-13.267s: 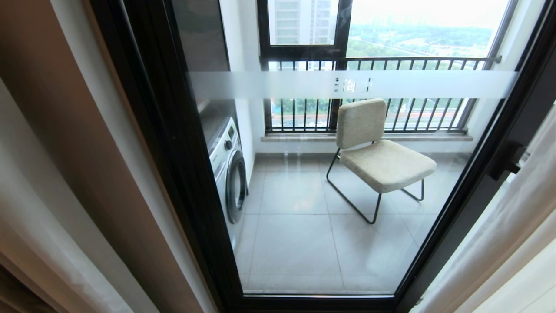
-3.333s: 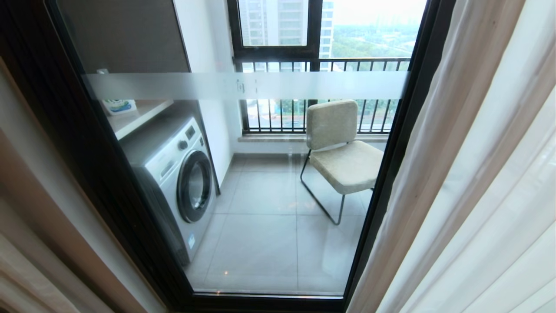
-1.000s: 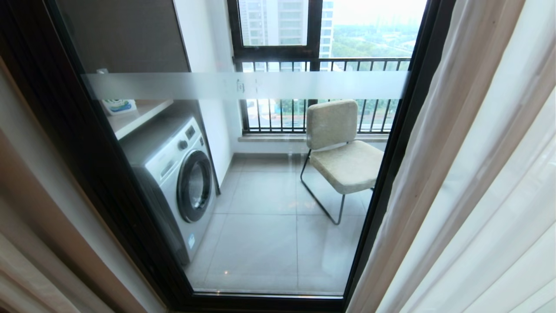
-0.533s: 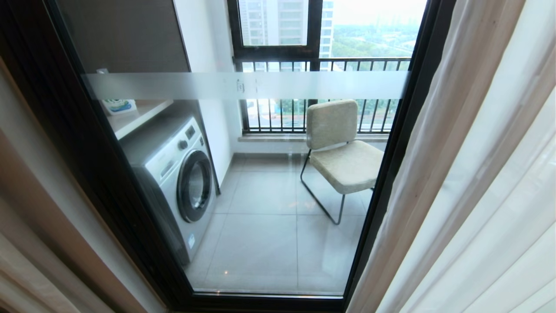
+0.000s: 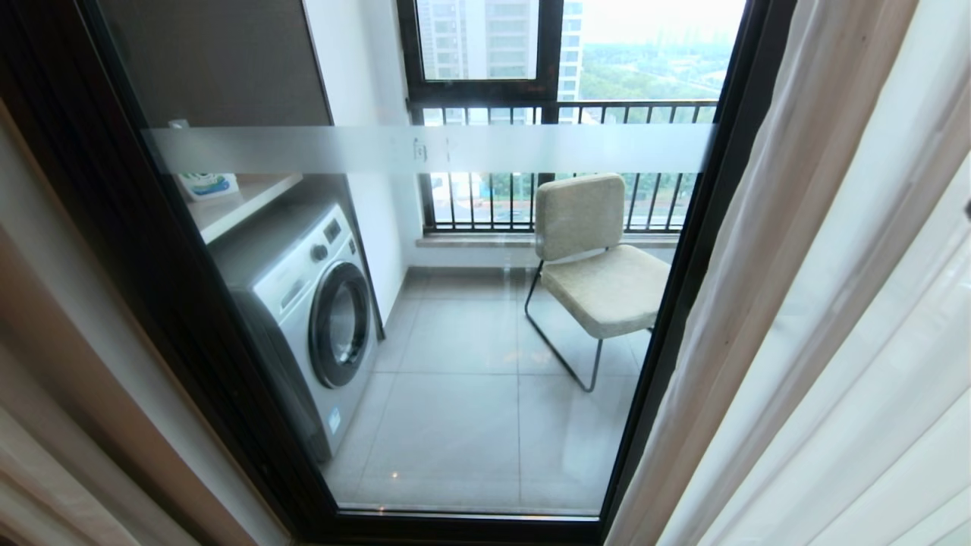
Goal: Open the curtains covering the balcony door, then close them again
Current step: Pull the inner curtains open on both sides
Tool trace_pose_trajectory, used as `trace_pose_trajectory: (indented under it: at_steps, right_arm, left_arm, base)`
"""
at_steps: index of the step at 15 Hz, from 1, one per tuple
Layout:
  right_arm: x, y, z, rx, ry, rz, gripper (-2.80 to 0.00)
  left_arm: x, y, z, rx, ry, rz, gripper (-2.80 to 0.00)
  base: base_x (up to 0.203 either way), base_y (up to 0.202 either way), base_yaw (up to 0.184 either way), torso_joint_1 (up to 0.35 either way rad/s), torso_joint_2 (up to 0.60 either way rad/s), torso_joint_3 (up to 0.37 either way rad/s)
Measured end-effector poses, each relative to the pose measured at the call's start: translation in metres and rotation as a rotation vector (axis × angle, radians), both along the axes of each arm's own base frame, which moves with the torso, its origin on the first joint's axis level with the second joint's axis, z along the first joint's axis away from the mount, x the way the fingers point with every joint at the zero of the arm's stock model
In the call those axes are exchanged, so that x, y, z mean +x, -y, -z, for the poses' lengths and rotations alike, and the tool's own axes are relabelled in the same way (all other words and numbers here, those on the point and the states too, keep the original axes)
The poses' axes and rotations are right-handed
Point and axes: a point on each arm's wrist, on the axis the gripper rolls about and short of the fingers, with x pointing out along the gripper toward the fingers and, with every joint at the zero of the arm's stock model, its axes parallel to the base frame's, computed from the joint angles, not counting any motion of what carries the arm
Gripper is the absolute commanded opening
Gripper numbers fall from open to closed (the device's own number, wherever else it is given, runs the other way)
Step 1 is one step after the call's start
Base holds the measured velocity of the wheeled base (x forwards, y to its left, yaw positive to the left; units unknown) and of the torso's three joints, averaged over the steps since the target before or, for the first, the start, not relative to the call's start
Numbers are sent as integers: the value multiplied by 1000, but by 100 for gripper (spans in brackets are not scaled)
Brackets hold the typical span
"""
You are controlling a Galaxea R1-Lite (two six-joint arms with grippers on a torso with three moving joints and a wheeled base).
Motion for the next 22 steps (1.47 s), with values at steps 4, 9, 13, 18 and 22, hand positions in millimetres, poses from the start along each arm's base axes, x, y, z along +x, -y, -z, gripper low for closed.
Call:
trace_pose_trajectory:
  at_steps: [4, 9, 13, 18, 22]
  right_arm:
    - [24, -3, -4, 10, -37, -1, 0]
    - [52, -6, -20, 107, -38, -17, 0]
    - [72, -8, -27, 123, -41, -20, 0]
    - [100, -21, -39, 135, 20, -68, 0]
    - [120, -25, -43, 137, 34, -63, 0]
  left_arm:
    - [0, 0, 0, 0, 0, 0, -280]
    - [0, 0, 0, 0, 0, 0, -280]
    - [0, 0, 0, 0, 0, 0, -280]
    - [0, 0, 0, 0, 0, 0, -280]
    - [0, 0, 0, 0, 0, 0, -280]
  base:
    - [0, 0, 0, 0, 0, 0]
    - [0, 0, 0, 0, 0, 0]
    - [0, 0, 0, 0, 0, 0]
    - [0, 0, 0, 0, 0, 0]
    - [0, 0, 0, 0, 0, 0]
